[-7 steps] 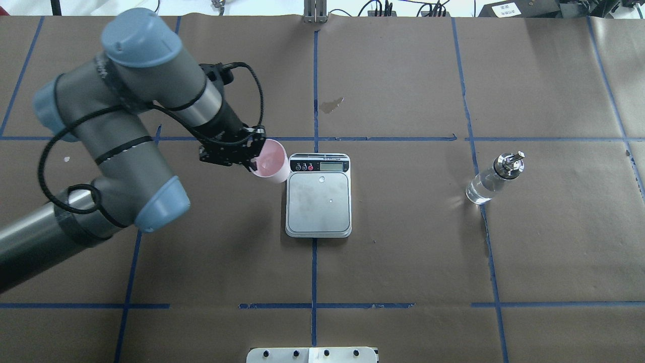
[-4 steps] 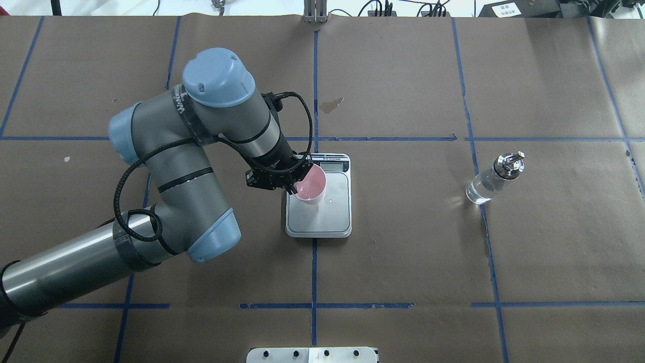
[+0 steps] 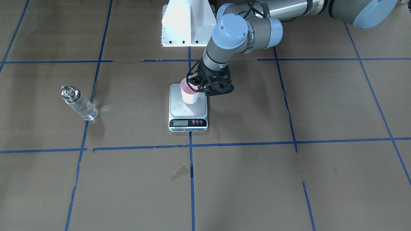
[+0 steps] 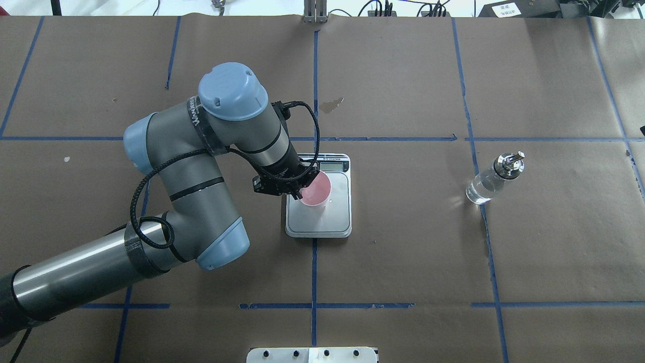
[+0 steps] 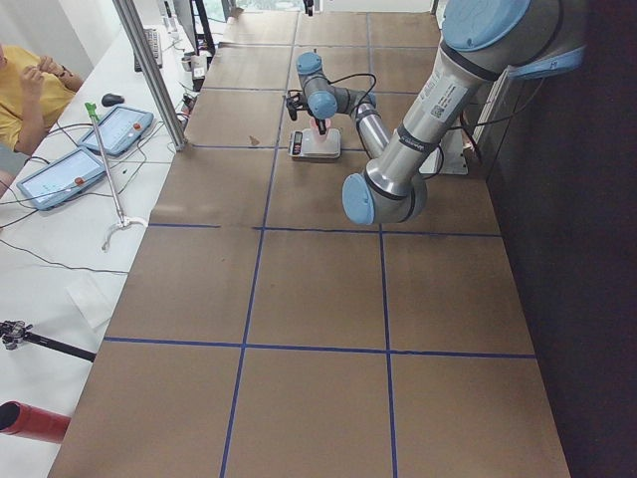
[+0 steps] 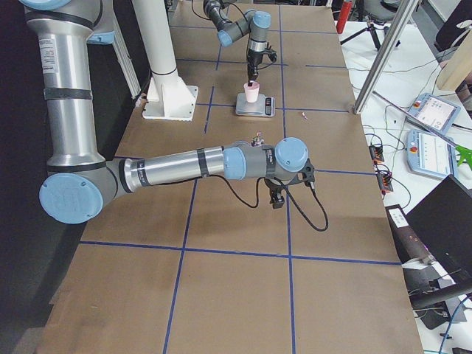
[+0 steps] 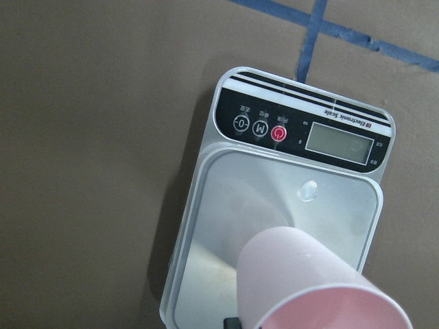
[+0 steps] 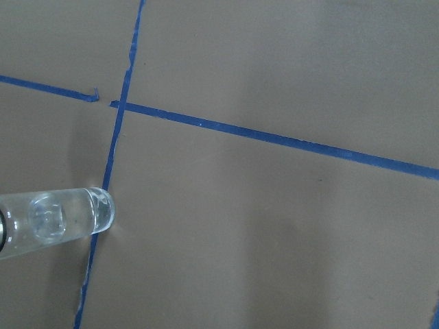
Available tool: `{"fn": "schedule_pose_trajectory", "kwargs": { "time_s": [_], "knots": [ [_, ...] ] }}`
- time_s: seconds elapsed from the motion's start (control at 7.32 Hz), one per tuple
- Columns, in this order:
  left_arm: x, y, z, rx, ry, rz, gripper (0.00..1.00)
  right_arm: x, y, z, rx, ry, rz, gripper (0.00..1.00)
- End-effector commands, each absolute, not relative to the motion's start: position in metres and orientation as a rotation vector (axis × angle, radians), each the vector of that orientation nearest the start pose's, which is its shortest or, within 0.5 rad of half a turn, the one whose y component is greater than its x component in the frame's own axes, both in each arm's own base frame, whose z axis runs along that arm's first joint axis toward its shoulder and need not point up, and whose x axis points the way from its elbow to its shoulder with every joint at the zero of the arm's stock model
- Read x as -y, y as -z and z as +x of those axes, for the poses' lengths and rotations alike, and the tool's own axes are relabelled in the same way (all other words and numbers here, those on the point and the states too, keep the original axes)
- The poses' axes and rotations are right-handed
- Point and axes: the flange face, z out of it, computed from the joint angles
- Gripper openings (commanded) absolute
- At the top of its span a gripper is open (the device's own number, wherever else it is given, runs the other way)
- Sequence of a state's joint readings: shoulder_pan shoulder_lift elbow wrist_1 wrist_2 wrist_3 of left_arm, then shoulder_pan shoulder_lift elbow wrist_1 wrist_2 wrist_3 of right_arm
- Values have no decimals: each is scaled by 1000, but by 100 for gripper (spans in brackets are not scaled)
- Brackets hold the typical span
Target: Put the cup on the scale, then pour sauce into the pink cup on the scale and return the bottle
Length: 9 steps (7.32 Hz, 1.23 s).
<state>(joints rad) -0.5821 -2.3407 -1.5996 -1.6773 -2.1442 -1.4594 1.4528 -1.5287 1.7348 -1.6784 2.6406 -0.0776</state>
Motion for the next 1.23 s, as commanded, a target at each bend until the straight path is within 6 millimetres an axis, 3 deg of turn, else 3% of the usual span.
{"fn": "schedule_pose_trajectory", "kwargs": {
  "time_s": [0.0, 0.14, 0.27, 0.41, 0.55, 0.68, 0.96, 1.09],
  "knots": [
    [452, -156, 541, -1009, 173, -188, 1, 506, -539, -14, 1088, 235, 75, 100],
    [453, -153, 544, -1019, 167, -183, 14, 506, -538, -15, 1089, 237, 76, 100],
    [454, -157, 547, -1017, 167, -184, 36, 506, -534, -17, 1100, 244, 80, 100],
    [453, -159, 546, -1029, 161, -177, 47, 505, -528, -22, 1110, 257, 83, 100],
    [449, -148, 534, -1054, 155, -171, 59, 502, -513, -33, 1115, 293, 99, 100],
    [443, -137, 520, -1081, 151, -160, 65, 498, -498, -42, 1118, 307, 105, 100],
    [460, -119, 472, -1135, 185, -102, 65, 475, -457, -60, 1073, 260, 87, 99],
    [461, -117, 454, -1152, 195, -83, 65, 467, -426, -74, 1053, 251, 108, 98]
  ]
}}
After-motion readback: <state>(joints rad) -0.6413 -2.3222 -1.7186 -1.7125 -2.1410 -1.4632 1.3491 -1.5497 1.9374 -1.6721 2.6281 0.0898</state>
